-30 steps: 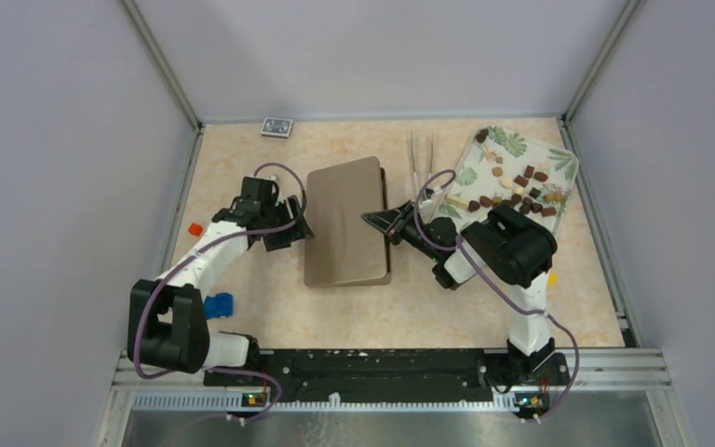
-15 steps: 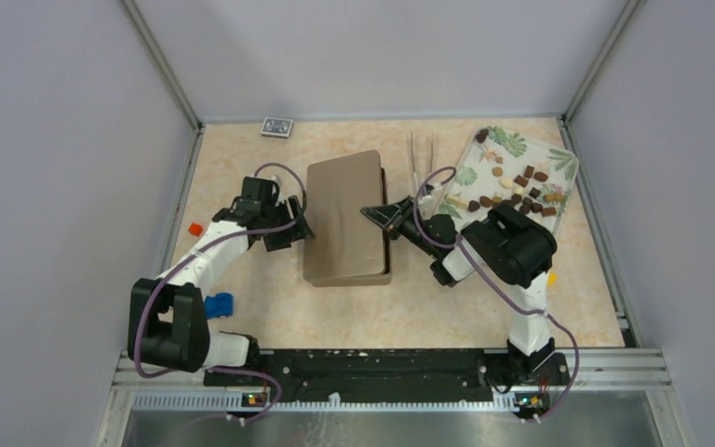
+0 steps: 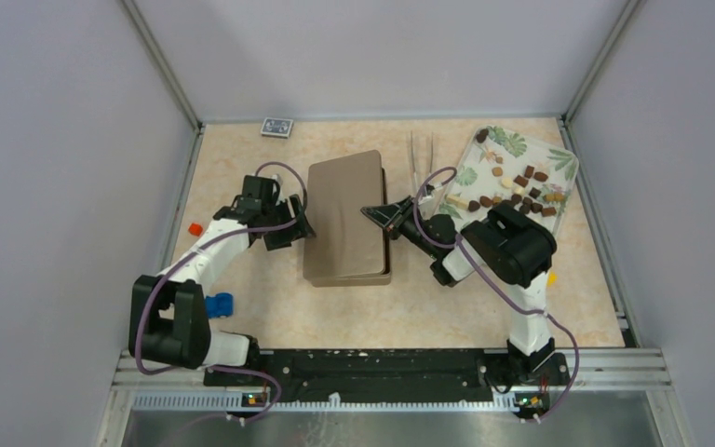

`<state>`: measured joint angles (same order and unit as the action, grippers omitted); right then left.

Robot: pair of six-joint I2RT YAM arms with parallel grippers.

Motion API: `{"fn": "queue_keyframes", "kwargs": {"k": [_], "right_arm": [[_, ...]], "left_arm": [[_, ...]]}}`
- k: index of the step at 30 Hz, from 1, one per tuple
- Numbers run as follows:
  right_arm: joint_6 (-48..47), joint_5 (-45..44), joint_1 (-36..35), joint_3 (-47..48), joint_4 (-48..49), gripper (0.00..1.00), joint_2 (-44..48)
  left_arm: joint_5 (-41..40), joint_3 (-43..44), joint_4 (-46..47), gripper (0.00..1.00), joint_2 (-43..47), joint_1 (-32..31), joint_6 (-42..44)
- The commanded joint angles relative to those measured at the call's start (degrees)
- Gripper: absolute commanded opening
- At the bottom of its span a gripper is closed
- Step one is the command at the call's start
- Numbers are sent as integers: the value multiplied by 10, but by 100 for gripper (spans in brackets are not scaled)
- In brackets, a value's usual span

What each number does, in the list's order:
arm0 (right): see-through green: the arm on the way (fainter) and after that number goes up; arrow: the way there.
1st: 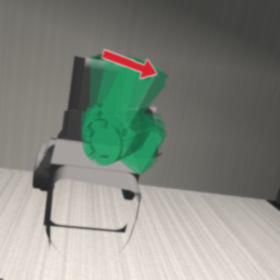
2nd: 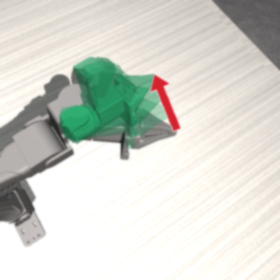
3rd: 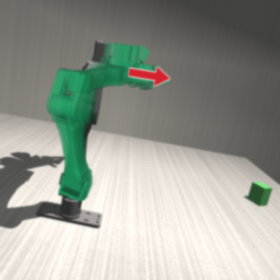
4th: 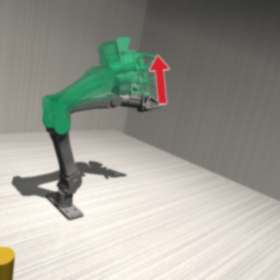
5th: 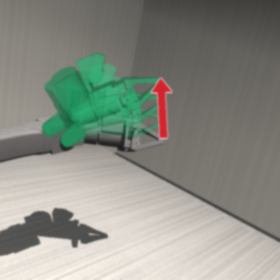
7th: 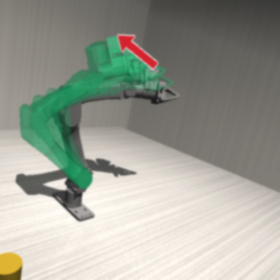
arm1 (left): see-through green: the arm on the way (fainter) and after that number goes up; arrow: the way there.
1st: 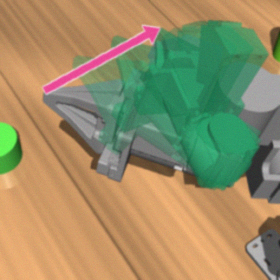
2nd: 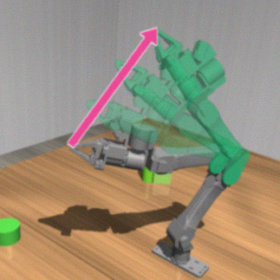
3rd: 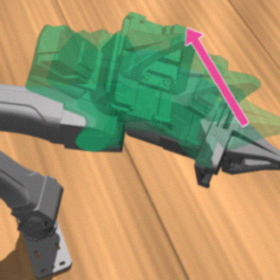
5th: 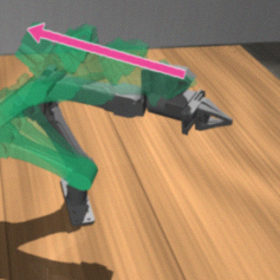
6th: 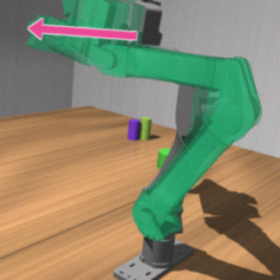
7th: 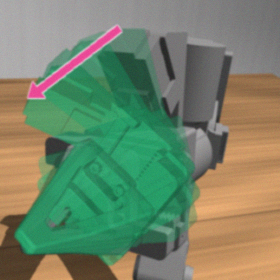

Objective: Pack the chocolate

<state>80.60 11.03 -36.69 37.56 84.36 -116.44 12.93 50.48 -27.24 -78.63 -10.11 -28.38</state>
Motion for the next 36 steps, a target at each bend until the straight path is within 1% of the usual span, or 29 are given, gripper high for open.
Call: {"fn": "queue_keyframes", "kwargs": {"k": [1, 7, 22, 27, 36], "right_arm": [[-5, -15, 4, 8, 96, 0, -2], [8, -10, 6, 12, 105, 0, -1], [0, -14, 22, -5, 108, 0, 15], [7, -18, 25, -8, 128, 0, 10], [16, -23, 27, 6, 134, 0, 1]], "left_arm": [[6, 19, 10, 75, 0, 2, 9], [17, 21, 9, 75, -2, 2, 15], [37, 25, 10, 75, -17, 2, 19], [42, 23, 14, 75, -17, 2, 16], [37, 25, 11, 75, -6, 2, 14]]}}
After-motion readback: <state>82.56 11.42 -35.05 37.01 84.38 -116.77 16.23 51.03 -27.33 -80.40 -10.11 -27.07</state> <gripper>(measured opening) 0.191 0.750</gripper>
